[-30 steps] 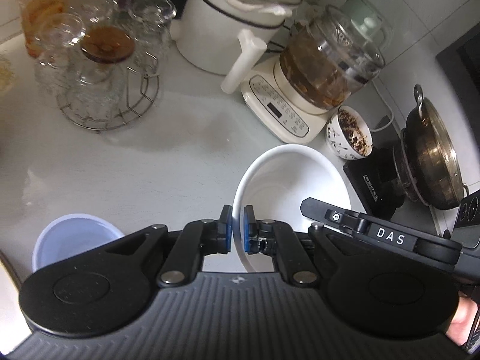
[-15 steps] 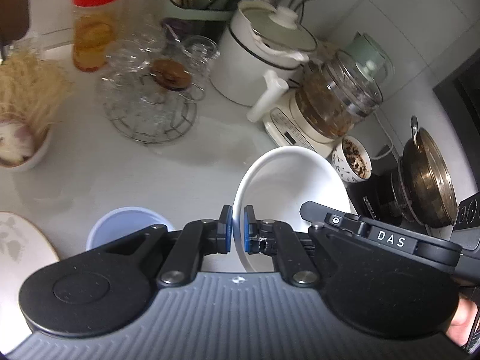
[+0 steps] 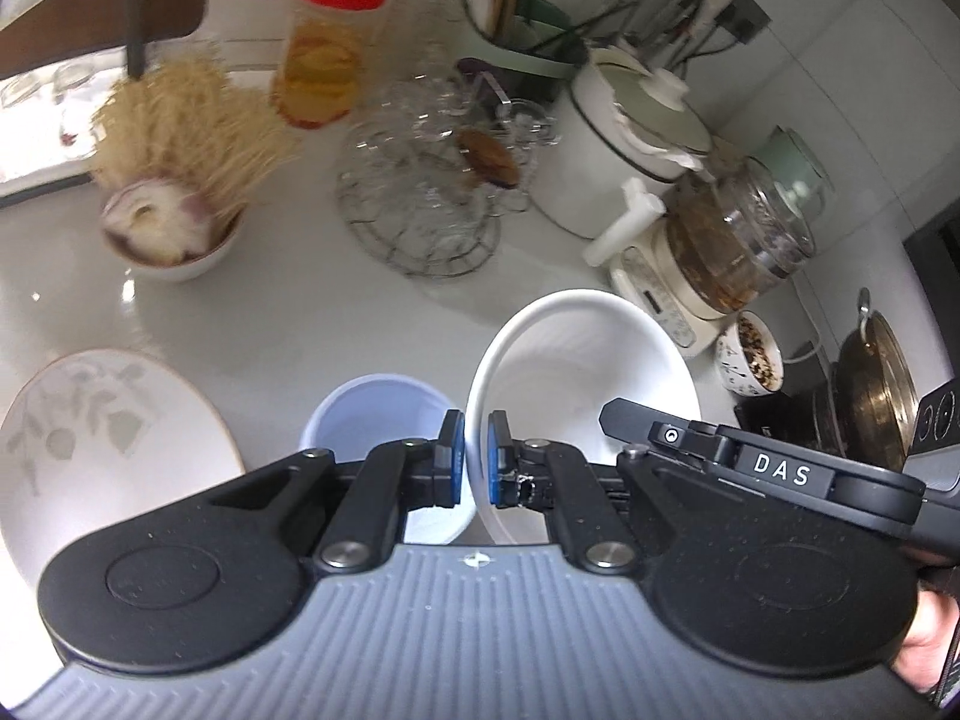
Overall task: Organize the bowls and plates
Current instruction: 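Carry the white bowl with the left gripper and lower it into the plastic bowl, then open the left gripper to release the white bowl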
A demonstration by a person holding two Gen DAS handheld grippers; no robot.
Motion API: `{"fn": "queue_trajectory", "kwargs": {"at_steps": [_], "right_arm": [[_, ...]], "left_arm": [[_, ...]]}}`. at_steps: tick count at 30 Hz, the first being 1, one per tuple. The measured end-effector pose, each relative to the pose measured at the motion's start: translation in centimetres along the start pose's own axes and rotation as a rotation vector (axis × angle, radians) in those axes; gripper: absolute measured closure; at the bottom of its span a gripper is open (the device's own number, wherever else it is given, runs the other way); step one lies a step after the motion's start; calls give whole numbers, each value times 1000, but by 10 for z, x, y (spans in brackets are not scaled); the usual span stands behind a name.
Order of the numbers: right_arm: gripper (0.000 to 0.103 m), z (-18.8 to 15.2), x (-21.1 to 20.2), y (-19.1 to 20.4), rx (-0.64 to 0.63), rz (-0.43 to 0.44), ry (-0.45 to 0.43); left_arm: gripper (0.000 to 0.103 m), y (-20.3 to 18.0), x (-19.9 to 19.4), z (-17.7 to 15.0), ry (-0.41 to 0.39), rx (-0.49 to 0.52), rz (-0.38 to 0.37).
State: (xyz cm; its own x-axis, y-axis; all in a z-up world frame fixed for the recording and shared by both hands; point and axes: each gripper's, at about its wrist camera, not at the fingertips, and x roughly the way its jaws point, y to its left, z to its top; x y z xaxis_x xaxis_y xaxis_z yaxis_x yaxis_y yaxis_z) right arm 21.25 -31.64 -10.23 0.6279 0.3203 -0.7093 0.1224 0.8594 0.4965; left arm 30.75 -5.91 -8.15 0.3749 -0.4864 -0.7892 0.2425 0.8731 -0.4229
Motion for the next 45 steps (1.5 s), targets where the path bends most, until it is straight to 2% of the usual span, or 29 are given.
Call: {"fn": "queue_trajectory", "kwargs": {"at_steps": [8, 16, 25, 33, 35, 37, 41, 45], "right_arm": [[89, -12, 30, 10, -75, -22, 54], [89, -26, 63, -2, -81, -14, 104], [89, -23, 87, -6, -91, -25, 99], [86, -18, 88, -1, -87, -19, 94], [80, -14, 84, 3, -106, -42, 81], [52, -10, 80, 1, -79, -38, 81], [51, -6, 74, -3, -45, -29, 81], [50, -3, 73, -8, -12, -22, 88]], "left_arm": [[96, 31, 14, -15, 7, -58, 19], [96, 59, 42, -26, 20, -124, 33], [96, 75, 59, -27, -2, -165, 48], [96, 76, 60, -20, 7, -161, 66], [96, 75, 58, -18, 12, -157, 69], [96, 73, 56, -16, 21, -153, 82], [93, 70, 52, -15, 32, -145, 99], [71, 67, 48, -16, 31, -151, 112]]}}
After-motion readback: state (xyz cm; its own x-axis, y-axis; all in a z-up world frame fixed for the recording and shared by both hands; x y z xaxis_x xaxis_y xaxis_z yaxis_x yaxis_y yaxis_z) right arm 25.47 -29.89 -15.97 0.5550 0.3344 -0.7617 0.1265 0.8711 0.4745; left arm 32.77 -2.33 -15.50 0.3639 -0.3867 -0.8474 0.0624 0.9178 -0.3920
